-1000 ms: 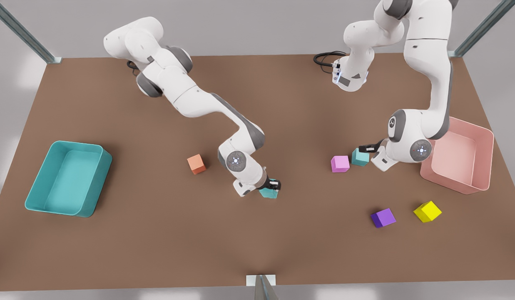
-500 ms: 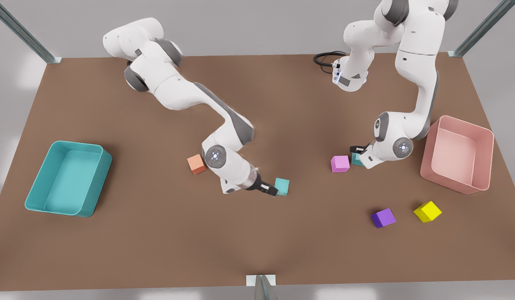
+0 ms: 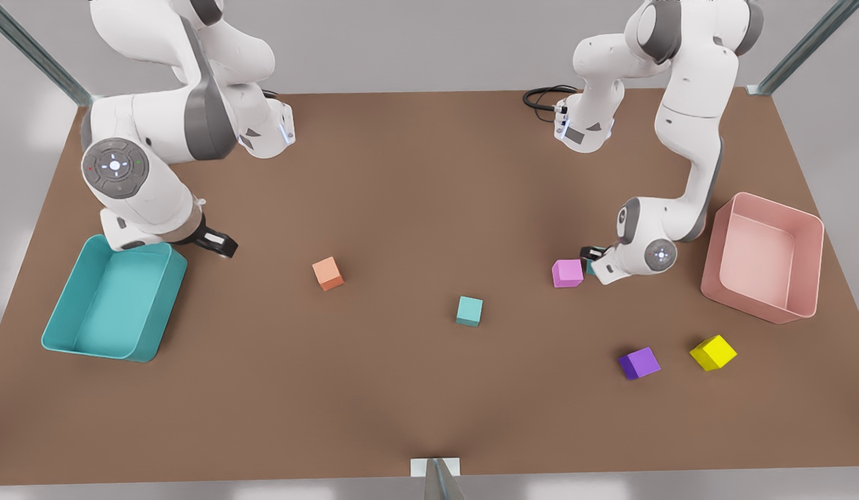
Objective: Stack the two blue cubes on top of each other
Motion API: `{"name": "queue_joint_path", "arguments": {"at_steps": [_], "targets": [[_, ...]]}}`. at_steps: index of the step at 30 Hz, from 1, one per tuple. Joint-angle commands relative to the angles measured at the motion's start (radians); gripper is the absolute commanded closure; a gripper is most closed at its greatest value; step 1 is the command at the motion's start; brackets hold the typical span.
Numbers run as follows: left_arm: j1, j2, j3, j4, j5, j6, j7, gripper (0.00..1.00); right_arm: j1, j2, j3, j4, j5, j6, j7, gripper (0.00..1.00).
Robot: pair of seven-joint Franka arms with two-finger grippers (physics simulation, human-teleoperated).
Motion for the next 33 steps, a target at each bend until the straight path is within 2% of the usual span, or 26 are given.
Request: {"name": "queue_joint_path", "arguments": {"at_steps": [1,2,3,6,10,11,12,14,15,16,18,19,21,33], "targets": [[0.000,0.005,0.001,0.000,0.002,0.029,0.061,0.15,0.002,0.000,-0.005,-0.016,-0.012,-0.042,-0.531,0.00],[0.000,0.005,0.001,0.001,0.002,0.029,0.061,0.29,0.000,0.007,-0.005,-0.005,-0.019,-0.035,-0.532,0.00],[0.000,0.003,0.001,0.001,0.002,0.027,0.059,0.33,0.000,0.007,-0.005,0.001,0.012,-0.038,-0.532,0.00],[0.006,-0.015,0.001,0.005,0.002,0.020,0.064,0.33,-0.011,0.007,-0.007,-0.003,0.031,-0.042,-0.531,0.00],[0.015,-0.124,0.036,0.032,0.042,-0.155,0.070,0.33,-0.015,0.009,-0.010,-0.010,0.047,-0.045,-0.529,0.00],[0.005,-0.155,0.036,0.092,0.042,-0.268,0.049,0.33,-0.015,0.009,-0.010,-0.008,0.047,-0.045,-0.529,0.00],[-0.052,-0.161,0.035,0.219,0.042,-0.434,-0.086,0.33,-0.015,0.010,-0.010,-0.010,0.047,-0.045,-0.529,0.00],[-0.173,-0.120,-0.002,0.386,0.016,-0.499,-0.368,0.33,-0.015,0.010,-0.011,-0.010,0.047,-0.045,-0.531,0.00],[-0.250,-0.006,-0.008,0.586,-0.001,-0.602,-0.500,0.33,-0.015,0.010,-0.011,-0.008,0.046,-0.045,-0.532,0.00],[-0.311,0.080,-0.008,0.713,-0.018,-0.644,-0.586,0.33,-0.015,0.010,-0.013,-0.008,0.047,-0.045,-0.532,0.00],[-0.443,0.262,-0.008,0.920,-0.018,-0.642,-0.758,0.33,-0.026,0.014,-0.011,-0.006,0.047,-0.045,-0.532,0.00],[-0.483,0.313,-0.008,0.962,-0.030,-0.587,-0.818,0.33,-0.026,0.014,-0.011,-0.006,0.047,-0.045,-0.532,0.00],[-0.523,0.356,-0.008,0.962,-0.030,-0.468,-0.859,0.33,-0.026,0.021,-0.011,-0.005,0.047,-0.045,-0.532,0.00],[-0.549,0.428,-0.016,1.023,-0.032,-0.416,-0.899,0.33,-0.034,0.032,-0.011,-0.006,0.049,-0.045,-0.531,0.00]]}}
